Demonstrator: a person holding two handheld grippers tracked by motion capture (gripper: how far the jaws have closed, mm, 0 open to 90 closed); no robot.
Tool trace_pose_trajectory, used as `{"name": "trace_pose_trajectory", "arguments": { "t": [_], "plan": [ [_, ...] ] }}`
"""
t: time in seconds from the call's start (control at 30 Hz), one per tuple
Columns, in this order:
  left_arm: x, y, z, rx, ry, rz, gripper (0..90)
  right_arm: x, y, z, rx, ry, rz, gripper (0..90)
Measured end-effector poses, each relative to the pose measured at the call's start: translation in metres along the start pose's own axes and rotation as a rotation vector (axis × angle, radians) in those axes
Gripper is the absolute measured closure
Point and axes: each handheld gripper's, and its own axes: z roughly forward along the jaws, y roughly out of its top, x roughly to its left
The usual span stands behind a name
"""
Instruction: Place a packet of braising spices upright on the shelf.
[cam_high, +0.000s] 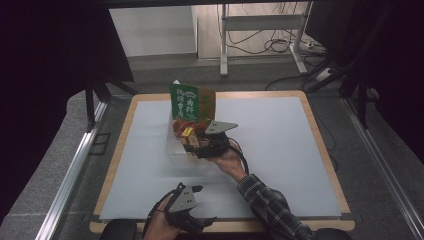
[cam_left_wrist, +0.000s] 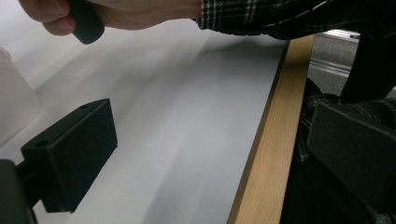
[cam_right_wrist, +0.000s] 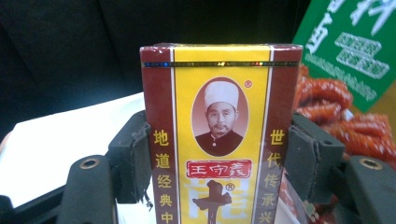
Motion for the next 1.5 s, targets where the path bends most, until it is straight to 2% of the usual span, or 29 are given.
{"name": "trace_pose_trajectory", "arguments": {
  "t": [0.37,0.73,0.9,1.17,1.27,1.5],
  "plan": [
    [0.000,0.000,0.001,0.003,-0.001,0.000,1.2,-0.001,-0.009,-0.004,0.026,-0.009,-0.009,32.8],
    [0.001,0.000,0.000,0.007,0.004,0.001,1.2,0.002,-0.002,-0.003,0.081,-0.039,-0.008,30.6],
    [0.001,0.000,0.001,0.007,0.005,0.002,1.2,0.003,0.002,-0.003,0.115,-0.055,-0.039,25.6],
    [0.001,0.000,0.001,0.007,0.012,-0.003,1.2,0.004,0.009,-0.005,0.130,-0.074,-0.040,18.2],
    [0.002,0.000,0.001,0.008,0.011,-0.003,1.2,0.005,0.012,-0.005,0.149,-0.070,-0.028,15.2],
    [0.002,0.000,0.001,0.007,0.013,-0.004,1.2,0.008,0.017,-0.005,0.182,-0.078,-0.036,9.8]
  ]
}}
